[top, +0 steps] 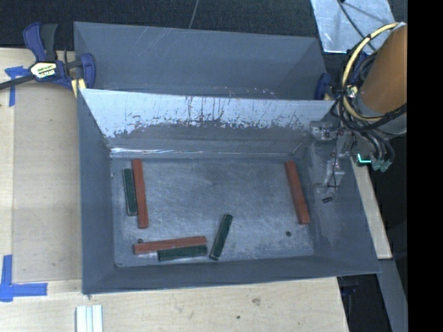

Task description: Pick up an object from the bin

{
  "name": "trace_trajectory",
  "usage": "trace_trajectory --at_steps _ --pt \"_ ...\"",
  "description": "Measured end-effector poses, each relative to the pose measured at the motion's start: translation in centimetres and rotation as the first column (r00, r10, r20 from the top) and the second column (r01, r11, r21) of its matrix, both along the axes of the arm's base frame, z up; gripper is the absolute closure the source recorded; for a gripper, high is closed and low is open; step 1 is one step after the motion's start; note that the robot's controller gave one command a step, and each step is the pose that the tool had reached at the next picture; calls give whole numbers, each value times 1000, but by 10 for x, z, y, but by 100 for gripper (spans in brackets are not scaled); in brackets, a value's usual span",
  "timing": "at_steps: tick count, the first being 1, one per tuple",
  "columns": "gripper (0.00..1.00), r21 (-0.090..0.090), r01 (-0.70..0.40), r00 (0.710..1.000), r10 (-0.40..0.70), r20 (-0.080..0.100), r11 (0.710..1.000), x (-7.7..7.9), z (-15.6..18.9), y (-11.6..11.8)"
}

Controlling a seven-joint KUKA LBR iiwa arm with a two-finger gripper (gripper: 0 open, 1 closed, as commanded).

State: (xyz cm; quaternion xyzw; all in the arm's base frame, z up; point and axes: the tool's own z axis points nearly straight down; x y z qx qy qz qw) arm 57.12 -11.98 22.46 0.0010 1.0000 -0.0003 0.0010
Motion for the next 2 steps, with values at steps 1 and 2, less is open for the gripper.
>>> trace_trajectory --at_steps 1,2 --pt "0 0 -2 1000 2 2 1000 1 1 0" --pt "0 -1 -20 1000 20 6 1000 -36 -53 -5"
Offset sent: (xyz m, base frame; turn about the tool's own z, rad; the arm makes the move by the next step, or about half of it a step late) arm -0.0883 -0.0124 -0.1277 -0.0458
